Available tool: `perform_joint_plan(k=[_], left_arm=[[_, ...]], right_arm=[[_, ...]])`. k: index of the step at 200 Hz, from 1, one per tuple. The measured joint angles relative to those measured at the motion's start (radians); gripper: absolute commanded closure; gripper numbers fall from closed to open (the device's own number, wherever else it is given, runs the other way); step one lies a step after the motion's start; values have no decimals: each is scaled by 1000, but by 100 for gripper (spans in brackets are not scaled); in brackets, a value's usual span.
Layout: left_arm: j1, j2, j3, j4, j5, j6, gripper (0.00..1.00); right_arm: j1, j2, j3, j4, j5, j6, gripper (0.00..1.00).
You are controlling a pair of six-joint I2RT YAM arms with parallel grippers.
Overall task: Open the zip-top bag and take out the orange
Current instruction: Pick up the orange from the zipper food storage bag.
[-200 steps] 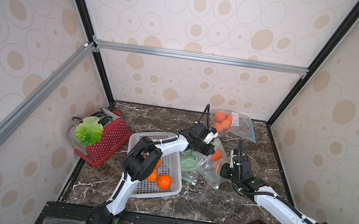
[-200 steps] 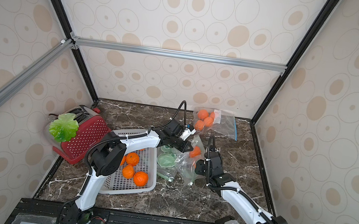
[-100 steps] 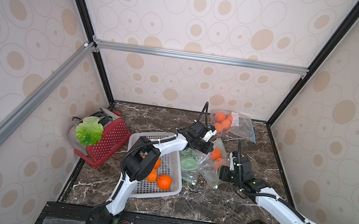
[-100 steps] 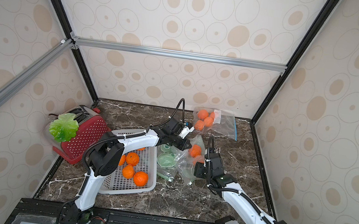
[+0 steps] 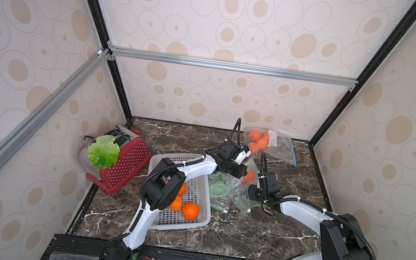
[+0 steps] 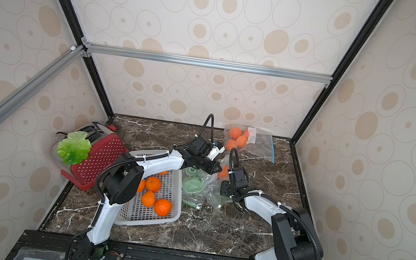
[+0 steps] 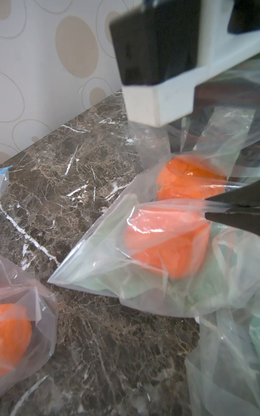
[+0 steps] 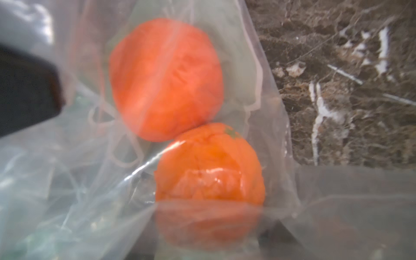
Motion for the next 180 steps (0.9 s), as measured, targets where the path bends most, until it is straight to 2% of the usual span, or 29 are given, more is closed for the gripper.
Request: perform_joint_plan(k=[19,38,104,180], left_arm=[[1,0,0,0,0,0,100],[1,0,0,0,-1,0,100],[1,0,0,-11,-15,2,100],[5,0,0,-24,-55,5,100]], right_arm=[[-1,7,0,17,-10,2,51],[-2,-16,-7,14,-22,5,55],[-2,-412,-69,-118,-132,-5,57],[-2,-686,-132,-279,-260,-14,57]])
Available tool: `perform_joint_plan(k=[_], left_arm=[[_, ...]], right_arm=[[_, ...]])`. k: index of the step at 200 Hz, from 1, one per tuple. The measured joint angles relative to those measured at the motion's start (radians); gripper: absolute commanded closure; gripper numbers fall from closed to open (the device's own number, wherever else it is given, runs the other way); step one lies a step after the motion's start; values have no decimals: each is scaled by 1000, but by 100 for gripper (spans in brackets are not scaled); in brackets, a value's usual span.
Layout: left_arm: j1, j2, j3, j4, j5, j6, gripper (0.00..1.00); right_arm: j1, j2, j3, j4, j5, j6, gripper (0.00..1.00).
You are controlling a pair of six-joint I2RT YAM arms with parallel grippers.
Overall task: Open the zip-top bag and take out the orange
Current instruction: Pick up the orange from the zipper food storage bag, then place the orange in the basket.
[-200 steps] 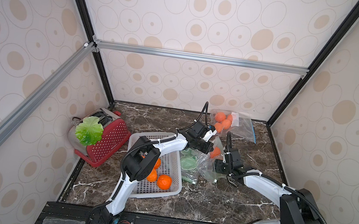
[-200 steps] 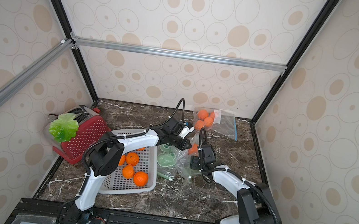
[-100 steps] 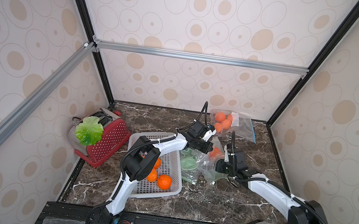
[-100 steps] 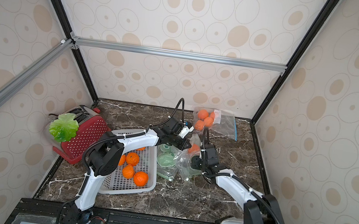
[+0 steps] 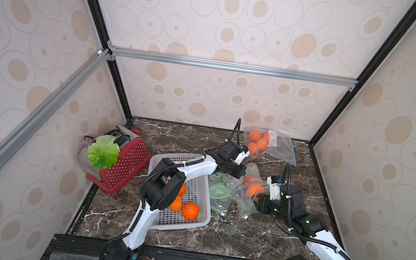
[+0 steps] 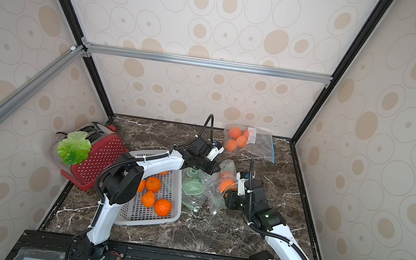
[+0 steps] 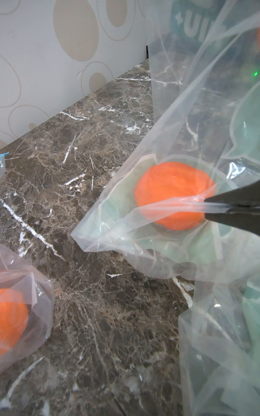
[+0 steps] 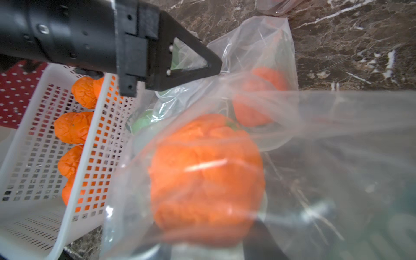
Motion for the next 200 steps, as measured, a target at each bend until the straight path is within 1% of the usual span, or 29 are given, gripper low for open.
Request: perform_joint_plan(k=[22,68,86,119,167,200], left_arm=[[2,0,0,-3,-4,0,100],[3,0,0,-9,-6,0,100],[3,0,0,-11,-6,0,100],[3,0,0,-11,-5,0,100],[4,0,0,-12,-3,1,100],[4,0,0,-12,-2,1,100]], right_arm=[[0,-66,18,-90,-16,-6,57],[0,-121,119,-302,-22,-27,57],[0,-126,172,-381,-32,-45,57],[0,-92,310,-544,-29,-84,57],[0,-166,346,-662,-49,-118,58],[0,-216,404,-682,-110,-142,58]])
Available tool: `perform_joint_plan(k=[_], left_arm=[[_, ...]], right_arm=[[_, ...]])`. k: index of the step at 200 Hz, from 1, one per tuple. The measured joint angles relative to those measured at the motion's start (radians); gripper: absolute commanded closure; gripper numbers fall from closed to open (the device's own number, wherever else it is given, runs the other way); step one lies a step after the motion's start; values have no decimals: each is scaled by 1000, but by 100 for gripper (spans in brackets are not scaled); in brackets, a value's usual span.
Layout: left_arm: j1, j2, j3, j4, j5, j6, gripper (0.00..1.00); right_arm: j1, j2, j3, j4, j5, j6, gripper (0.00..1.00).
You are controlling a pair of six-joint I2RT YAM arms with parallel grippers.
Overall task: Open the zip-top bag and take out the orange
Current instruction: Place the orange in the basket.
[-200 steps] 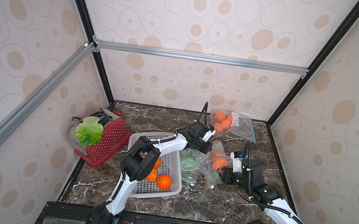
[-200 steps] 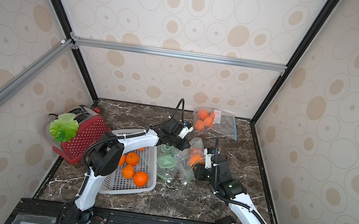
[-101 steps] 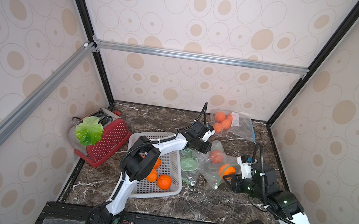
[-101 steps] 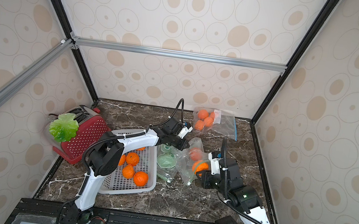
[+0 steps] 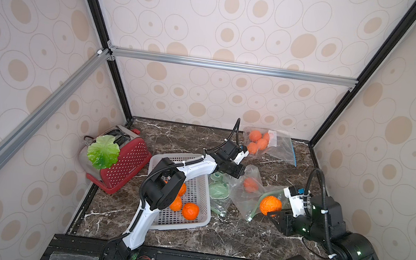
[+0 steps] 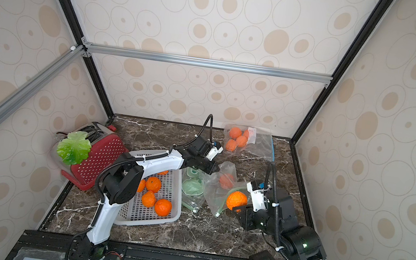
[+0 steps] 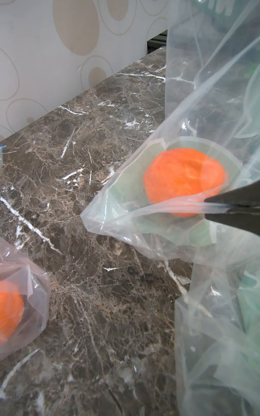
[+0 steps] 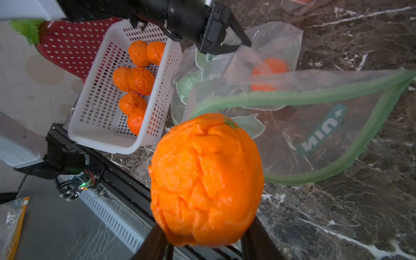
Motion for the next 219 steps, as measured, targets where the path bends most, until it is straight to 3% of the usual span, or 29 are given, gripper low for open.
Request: perform_joint_plan(k=[32,59,107,139,189,219], left_arm=[[0,0,0,1,3,0,100],[2,0,0,7,21,-2,100],[8,0,0,26,51,-15,100],[15,0,0,30,55,-17,100],[22,-1,-8,47,58,-17,100],[22,-1,-12,48,58,-17,100]], right_arm=[[0,14,24,48,-103,4,62],[26,81,-69,282,-230,92,63],[351,400,-167,689,-197,171,61],[462,606,-151,893,-131,187,58],[527,768,-138,1020,-6,200,27],[530,768,-138,1036,55,197,22]])
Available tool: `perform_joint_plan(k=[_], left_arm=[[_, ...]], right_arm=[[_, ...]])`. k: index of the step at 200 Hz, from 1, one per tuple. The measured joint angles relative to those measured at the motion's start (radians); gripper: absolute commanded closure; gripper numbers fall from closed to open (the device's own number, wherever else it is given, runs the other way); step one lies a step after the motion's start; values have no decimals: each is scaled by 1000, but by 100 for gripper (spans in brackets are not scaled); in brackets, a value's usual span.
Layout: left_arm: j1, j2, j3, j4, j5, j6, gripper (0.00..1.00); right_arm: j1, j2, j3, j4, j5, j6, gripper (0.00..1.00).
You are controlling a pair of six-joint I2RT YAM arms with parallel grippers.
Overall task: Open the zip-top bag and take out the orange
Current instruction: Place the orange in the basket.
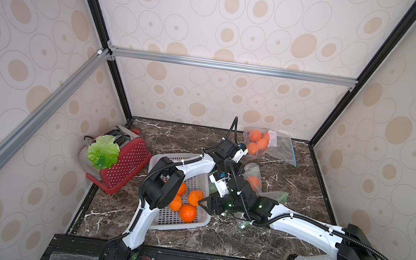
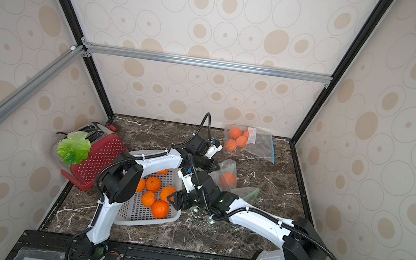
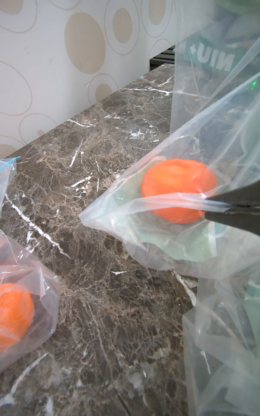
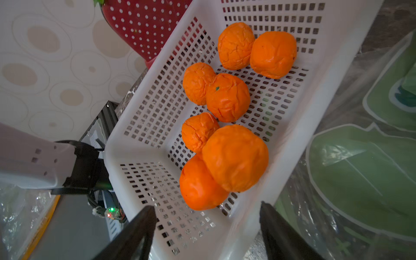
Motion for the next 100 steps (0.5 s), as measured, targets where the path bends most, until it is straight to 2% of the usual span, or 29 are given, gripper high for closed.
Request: perform_joint_plan(k=[27,50,100], left_arm=[[0,-6,-4,0,0,0,100],[1,-13,-5,-1,-1,0,100],[2,-27,-5,0,3,-8,100]], right_arm=[[0,-51,0,-48,64,-29,24],[-1,-187,0,-124,153,-83,28],[-15,-529,-2,-411,373,-96,48]])
